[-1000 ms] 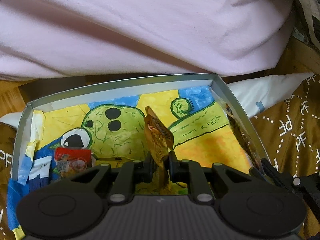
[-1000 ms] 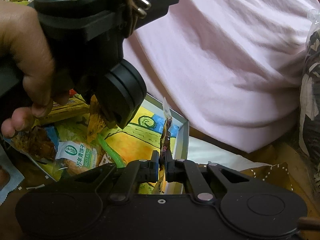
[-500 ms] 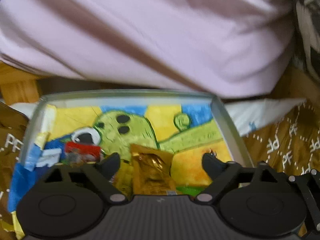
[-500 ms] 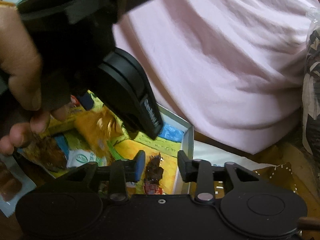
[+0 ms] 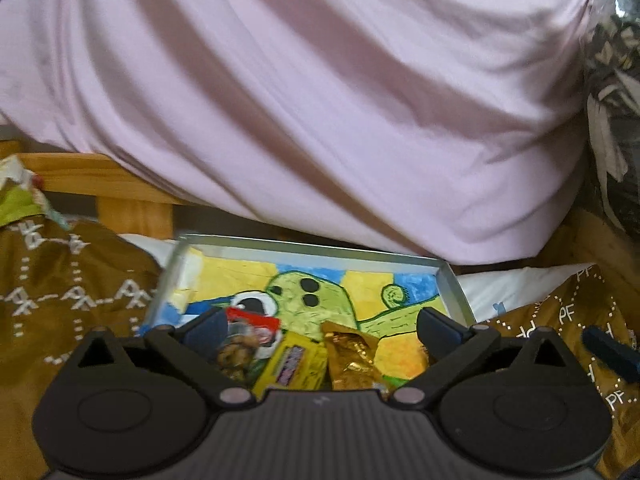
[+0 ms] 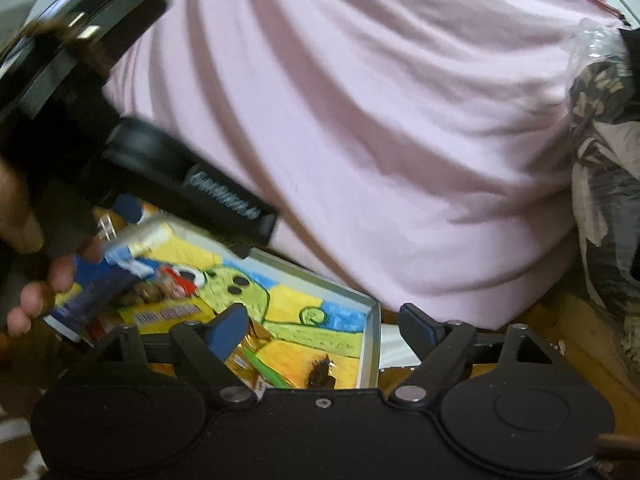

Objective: Organize snacks
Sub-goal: 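Withdraw both open tools from the tray back toward the sausage pack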

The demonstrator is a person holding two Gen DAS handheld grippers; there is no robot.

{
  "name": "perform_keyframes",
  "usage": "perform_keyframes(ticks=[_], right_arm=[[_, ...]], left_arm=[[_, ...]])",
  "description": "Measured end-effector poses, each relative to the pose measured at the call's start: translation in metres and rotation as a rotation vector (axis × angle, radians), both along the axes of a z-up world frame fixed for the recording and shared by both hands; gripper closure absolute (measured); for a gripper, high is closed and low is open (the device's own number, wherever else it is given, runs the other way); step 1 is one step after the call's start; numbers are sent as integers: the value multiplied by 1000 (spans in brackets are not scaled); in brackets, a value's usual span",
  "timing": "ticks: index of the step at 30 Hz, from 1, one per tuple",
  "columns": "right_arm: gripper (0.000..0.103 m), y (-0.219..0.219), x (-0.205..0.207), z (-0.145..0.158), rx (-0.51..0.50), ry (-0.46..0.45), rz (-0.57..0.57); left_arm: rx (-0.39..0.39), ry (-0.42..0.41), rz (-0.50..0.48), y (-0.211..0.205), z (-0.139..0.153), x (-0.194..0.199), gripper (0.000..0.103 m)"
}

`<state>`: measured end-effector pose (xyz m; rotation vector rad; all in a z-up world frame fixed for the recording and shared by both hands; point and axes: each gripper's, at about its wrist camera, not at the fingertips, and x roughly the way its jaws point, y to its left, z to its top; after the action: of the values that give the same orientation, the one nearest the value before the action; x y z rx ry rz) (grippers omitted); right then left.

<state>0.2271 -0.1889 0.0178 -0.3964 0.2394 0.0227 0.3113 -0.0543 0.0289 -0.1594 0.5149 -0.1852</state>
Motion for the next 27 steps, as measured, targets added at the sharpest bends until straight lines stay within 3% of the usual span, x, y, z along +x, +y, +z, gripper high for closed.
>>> perform_keyframes(ticks=[5,17,27], right_arm=[[5,2,-32,15,60,-32,20],[1,-1,-101,28,178,11,61],[1,2,-141,22,265,109,85]], left_arm=[[10,-32,21,18,9,-37,1],[15,-99,83,63,17,-132,0],[71,-11,78,84,9,-181,0]])
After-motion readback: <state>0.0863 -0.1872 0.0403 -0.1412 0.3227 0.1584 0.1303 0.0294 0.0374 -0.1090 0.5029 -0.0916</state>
